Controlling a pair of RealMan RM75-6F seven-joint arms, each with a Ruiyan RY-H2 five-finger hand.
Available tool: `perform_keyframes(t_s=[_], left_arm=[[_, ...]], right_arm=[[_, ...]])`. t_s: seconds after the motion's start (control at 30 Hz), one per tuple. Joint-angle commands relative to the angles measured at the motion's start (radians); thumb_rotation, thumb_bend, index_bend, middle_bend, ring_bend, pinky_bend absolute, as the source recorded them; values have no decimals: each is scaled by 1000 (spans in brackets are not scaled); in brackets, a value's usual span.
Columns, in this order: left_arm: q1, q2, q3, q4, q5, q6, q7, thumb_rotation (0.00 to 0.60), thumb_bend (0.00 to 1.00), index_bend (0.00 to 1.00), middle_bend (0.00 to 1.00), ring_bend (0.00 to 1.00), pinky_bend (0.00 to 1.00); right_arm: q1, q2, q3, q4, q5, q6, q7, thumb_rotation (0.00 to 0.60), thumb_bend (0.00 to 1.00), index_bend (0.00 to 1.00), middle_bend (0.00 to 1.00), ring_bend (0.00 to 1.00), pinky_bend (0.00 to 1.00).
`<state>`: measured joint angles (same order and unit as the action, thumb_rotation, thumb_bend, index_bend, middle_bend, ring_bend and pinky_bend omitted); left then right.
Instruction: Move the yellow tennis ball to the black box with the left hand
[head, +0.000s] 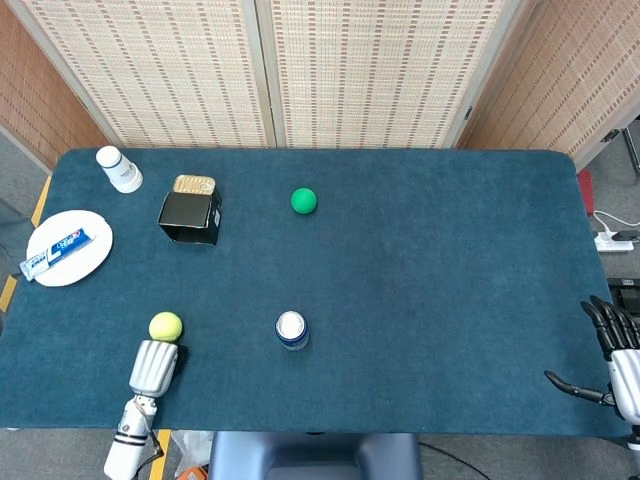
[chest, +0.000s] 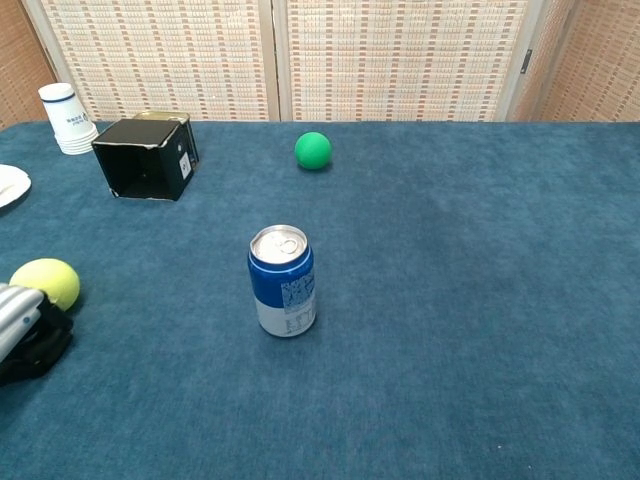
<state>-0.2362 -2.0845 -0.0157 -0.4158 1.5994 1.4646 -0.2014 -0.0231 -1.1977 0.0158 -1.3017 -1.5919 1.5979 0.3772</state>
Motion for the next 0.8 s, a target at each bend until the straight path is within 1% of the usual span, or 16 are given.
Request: perform_keyframes(t_s=[0.03,0.2,0.47,0.7,0.8], left_arm=[[-44,1,-20,7,-11,-20,-8,600,699,1000,1000,1000,1000],[-100,7,-41,24,-31,-79,-17,600,699,1000,1000,1000,1000],[-190,0,-69,116,-70,-207,-68,600,699,1000,1000,1000,1000],[-293,-1,-100,182,-91,-227,-159,600,695,1000,1000,1000,1000],[-343,5,-117,185,-110,-278,-202,600,699,1000,1000,1000,1000]], right_arm=[[-2,-2,-5,2,-8,8,-6,500,0,0,0,0,0],[-4,-6,-5,-1,-10,14,-22,500,0,0,0,0,0],[3,-13,-4,-15,-2,-4,-63,500,0,0,0,0,0],[10,-16,0,-31,9,-22,-96,499,0,0,0,0,0],[14,-16,3,-38,17,-31,-108,500,0,0,0,0,0]])
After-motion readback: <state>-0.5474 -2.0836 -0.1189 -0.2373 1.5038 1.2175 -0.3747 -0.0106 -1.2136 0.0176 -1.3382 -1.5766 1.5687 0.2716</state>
